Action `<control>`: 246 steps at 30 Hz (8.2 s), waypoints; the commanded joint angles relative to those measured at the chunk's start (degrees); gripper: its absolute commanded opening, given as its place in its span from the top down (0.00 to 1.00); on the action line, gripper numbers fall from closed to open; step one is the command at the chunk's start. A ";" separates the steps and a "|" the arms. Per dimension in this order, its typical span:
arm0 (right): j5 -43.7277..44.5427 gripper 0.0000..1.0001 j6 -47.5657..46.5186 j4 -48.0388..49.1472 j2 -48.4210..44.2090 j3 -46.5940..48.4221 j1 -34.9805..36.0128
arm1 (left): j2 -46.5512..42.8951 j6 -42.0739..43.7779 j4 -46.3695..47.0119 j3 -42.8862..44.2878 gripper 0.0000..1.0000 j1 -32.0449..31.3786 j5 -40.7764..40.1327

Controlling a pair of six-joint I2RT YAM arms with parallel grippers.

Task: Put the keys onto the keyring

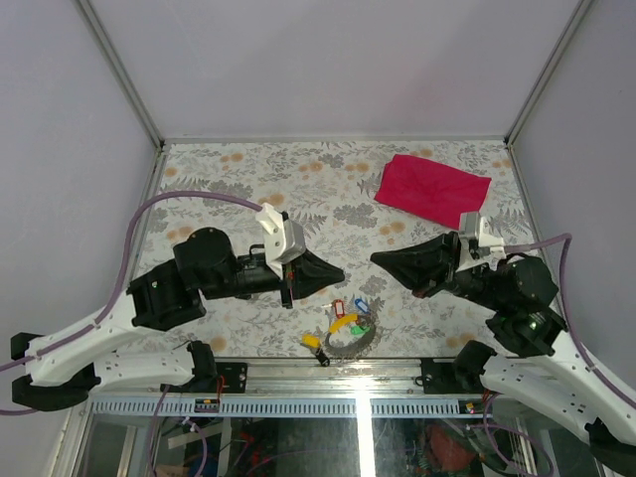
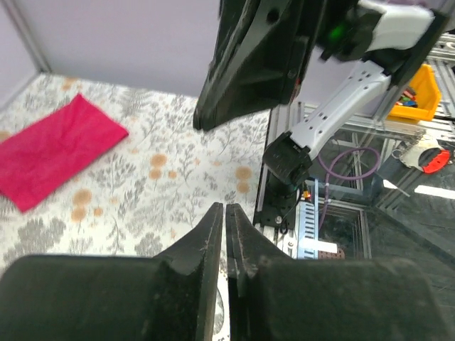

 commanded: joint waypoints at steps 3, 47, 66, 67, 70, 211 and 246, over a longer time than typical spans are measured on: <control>19.66 0.89 -3.23 -26.54 0.58 7.47 -0.13 | -2.00 -7.10 1.19 -6.52 0.86 -0.08 -10.61; 21.98 0.61 22.29 -36.85 9.14 -14.20 -11.29 | 39.38 -18.12 0.28 -22.83 0.44 -2.14 -25.99; 20.31 0.61 21.94 -35.11 8.41 -15.43 -11.29 | 31.49 -12.84 2.24 -24.79 0.49 1.22 -22.99; 20.04 0.61 21.95 -34.91 8.36 -15.48 -11.29 | 30.25 -12.24 3.63 -24.79 0.48 1.23 -21.79; 19.23 0.61 21.65 -34.59 8.37 -15.59 -11.29 | 27.25 -9.58 8.26 -24.44 0.48 1.23 -17.08; -18.36 0.66 -28.78 20.34 15.37 -24.36 4.01 | 4.07 9.63 -11.27 -17.47 1.00 4.55 5.72; -18.93 0.93 -23.04 19.83 20.77 -21.98 4.63 | 3.35 9.54 -11.56 -16.63 1.00 4.50 3.29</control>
